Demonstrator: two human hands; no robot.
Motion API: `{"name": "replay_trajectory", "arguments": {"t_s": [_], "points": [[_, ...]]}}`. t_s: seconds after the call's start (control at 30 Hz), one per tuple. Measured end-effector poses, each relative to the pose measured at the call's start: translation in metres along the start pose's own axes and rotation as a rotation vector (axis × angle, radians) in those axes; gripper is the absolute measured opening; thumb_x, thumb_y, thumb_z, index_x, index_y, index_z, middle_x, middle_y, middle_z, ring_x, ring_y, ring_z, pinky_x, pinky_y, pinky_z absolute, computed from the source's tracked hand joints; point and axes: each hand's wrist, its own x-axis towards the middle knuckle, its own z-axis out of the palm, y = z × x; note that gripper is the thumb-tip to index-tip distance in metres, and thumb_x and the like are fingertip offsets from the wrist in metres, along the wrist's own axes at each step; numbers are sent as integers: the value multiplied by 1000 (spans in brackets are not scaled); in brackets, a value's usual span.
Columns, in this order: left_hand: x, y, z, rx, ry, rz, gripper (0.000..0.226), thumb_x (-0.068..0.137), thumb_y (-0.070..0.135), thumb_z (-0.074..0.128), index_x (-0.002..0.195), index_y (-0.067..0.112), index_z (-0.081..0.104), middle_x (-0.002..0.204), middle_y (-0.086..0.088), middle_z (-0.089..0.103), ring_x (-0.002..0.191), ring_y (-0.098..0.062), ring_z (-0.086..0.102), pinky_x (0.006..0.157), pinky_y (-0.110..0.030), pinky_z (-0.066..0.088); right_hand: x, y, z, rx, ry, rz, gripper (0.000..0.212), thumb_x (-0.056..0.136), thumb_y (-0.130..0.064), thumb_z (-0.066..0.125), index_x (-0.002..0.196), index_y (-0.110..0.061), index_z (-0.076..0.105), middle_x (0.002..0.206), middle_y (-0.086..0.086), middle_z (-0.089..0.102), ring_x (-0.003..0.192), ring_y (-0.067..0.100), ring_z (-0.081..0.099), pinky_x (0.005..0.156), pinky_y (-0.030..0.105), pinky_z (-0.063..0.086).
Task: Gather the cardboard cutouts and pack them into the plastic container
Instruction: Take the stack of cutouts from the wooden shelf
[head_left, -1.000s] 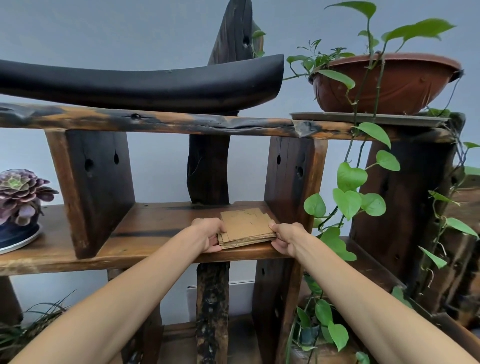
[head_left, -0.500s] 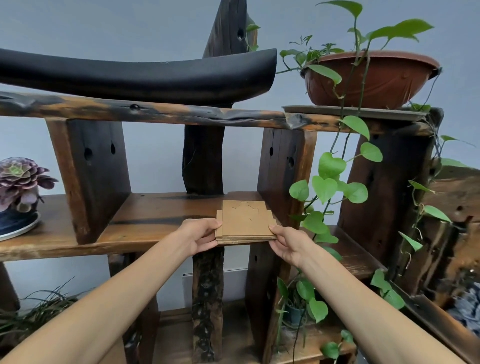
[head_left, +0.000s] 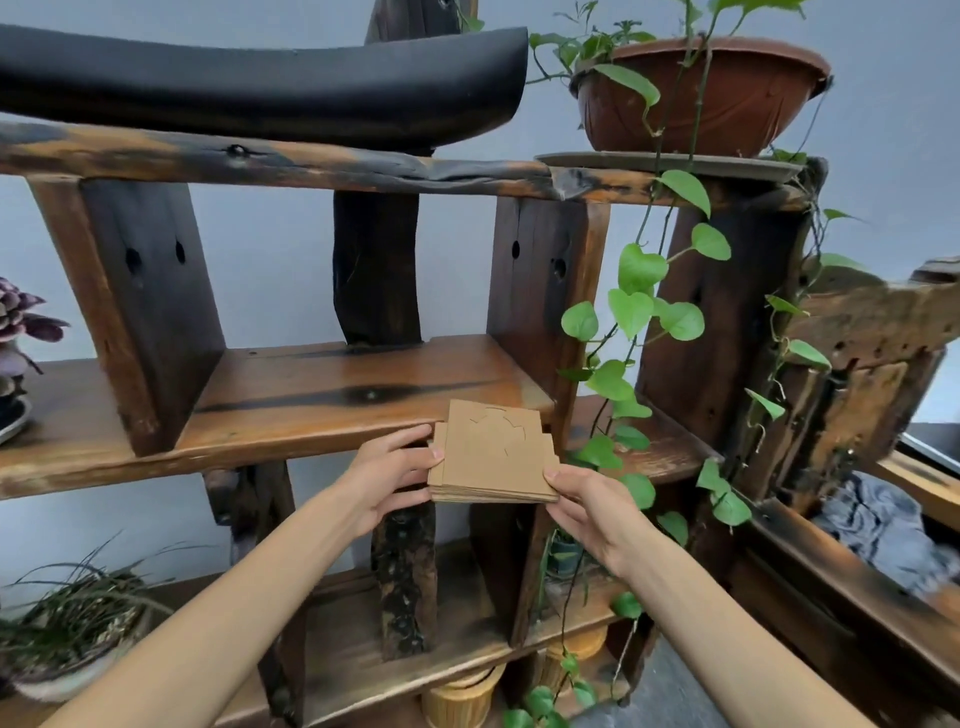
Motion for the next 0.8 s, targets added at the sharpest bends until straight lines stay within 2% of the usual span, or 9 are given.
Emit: {"name": "replay_trajectory", "arguments": {"t_s": [0.17, 0.3, 0.4, 0.57, 0.8], "points": [[-11, -40, 0, 42, -158, -65, 56, 94, 14, 73, 143, 35, 55, 110, 1, 82, 98, -16, 79, 66, -28, 64, -30, 30, -20, 5, 52, 7, 22, 92, -10, 71, 114, -12, 72, 99, 2, 82, 96, 13, 77, 75, 21, 55], [-17, -66, 0, 46, -252, -90, 50, 93, 15, 74, 134, 39, 59, 114, 0, 81, 103, -17, 78, 79, -36, 61, -51, 51, -35, 16, 73, 40, 28, 93, -7, 70, 121, -12, 70, 104, 3, 82, 89, 9, 79, 73, 20, 55], [-21, -82, 2, 72, -294, -109, 43, 91, 15, 75, 126, 38, 66, 114, 2, 81, 103, -16, 77, 80, -36, 61, -66, 66, -46, 41, 96, 57, 31, 93, -7, 70, 124, -10, 69, 109, 4, 81, 95, 11, 78, 69, 18, 57], [-29, -106, 4, 96, -363, -155, 34, 88, 15, 80, 106, 43, 80, 115, 13, 79, 102, -12, 77, 70, -30, 64, -90, 93, -60, 81, 125, 48, 32, 93, -7, 71, 125, -8, 69, 111, 7, 80, 99, 15, 78, 87, 25, 55], [-41, -138, 18, 128, -445, -188, 33, 87, 10, 79, 105, 37, 82, 115, 17, 79, 101, -13, 77, 70, -35, 65, -127, 126, -80, 109, 246, 40, 38, 92, -8, 73, 129, -8, 66, 113, 8, 79, 109, 20, 75, 103, 32, 53]]}}
